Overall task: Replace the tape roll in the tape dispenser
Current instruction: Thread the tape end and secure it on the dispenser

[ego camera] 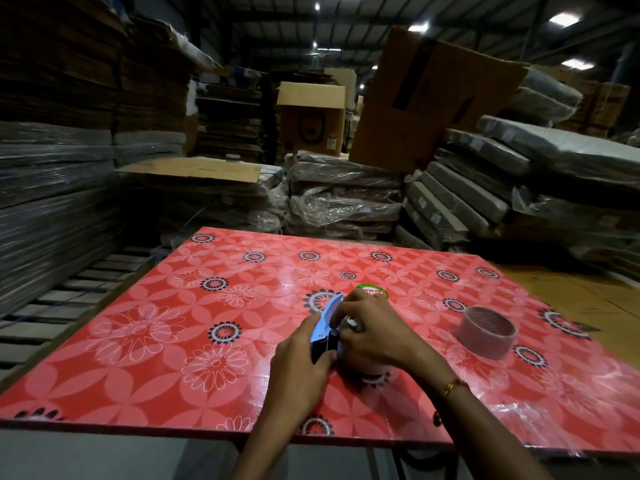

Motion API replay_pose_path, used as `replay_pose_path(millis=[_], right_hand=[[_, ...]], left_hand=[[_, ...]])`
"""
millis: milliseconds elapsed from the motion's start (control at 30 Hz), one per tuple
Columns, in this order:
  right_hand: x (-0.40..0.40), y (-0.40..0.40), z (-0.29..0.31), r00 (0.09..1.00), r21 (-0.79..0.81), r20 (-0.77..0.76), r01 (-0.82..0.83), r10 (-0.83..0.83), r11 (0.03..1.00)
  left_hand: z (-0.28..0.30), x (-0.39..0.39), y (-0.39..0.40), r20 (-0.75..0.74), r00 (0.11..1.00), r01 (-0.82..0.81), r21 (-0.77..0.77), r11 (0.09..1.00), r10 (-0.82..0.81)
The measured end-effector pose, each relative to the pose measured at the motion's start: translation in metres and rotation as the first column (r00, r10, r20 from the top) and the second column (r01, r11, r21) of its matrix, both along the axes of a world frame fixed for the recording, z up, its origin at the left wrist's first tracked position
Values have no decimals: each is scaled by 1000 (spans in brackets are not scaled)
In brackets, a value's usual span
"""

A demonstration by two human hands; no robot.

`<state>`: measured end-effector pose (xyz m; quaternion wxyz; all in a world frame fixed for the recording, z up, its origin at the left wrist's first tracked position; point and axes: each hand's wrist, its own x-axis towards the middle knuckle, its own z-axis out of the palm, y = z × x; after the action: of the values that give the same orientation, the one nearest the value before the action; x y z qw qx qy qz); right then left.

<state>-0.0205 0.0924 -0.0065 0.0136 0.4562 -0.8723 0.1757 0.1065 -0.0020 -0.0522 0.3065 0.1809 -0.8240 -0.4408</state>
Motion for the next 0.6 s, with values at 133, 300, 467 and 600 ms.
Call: replay_pose_path(millis=[133, 300, 467, 600], right_hand=[[-2, -3, 12, 999, 5, 12, -38, 38, 999], [-9, -5, 13, 994, -67, 46, -99, 103, 993], [-9, -1, 20, 965, -146, 181, -163, 188, 976], [-8, -2, 21, 980, -67, 30, -196, 198, 978]], left_hand=[[1, 1, 0, 3, 1000, 6, 4, 1000, -6], [0, 0, 0, -3, 1000, 2, -5, 1000, -2], [1, 1, 0, 4, 1000, 27, -25, 999, -27], [1, 0, 0, 13, 1000, 23, -21, 1000, -22]])
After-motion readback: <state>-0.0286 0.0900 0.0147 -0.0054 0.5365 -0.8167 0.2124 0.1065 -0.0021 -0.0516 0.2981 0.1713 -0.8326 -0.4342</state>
